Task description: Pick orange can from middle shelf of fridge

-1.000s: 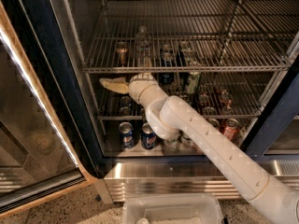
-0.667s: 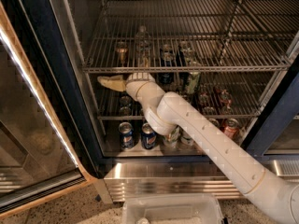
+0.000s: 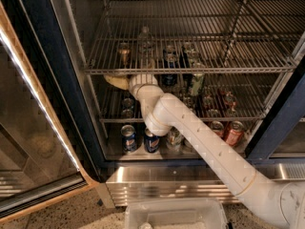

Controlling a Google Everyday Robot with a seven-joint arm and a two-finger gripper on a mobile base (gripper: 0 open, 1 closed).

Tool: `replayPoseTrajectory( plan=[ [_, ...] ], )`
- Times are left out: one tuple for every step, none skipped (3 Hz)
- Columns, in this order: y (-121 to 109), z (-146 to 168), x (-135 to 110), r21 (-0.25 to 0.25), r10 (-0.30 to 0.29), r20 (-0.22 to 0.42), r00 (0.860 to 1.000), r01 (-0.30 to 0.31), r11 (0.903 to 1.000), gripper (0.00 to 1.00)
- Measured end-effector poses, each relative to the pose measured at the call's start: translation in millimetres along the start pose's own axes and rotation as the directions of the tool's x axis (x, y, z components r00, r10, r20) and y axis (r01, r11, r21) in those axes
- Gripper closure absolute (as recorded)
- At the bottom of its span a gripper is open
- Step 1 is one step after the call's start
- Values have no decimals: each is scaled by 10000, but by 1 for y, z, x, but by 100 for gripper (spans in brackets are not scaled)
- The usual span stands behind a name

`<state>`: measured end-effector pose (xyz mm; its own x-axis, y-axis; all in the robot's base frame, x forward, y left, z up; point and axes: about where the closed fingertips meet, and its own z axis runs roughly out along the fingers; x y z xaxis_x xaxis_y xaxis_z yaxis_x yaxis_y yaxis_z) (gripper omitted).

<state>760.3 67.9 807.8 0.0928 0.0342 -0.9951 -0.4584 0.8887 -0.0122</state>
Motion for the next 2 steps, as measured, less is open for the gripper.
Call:
replayPoseTrajectory(
  plan=[
    [-5,0,2,219,-93,-77,9999,95,9997,0],
    [-5,1,2,237,-113,-77,9999,115,9997,0]
  ],
)
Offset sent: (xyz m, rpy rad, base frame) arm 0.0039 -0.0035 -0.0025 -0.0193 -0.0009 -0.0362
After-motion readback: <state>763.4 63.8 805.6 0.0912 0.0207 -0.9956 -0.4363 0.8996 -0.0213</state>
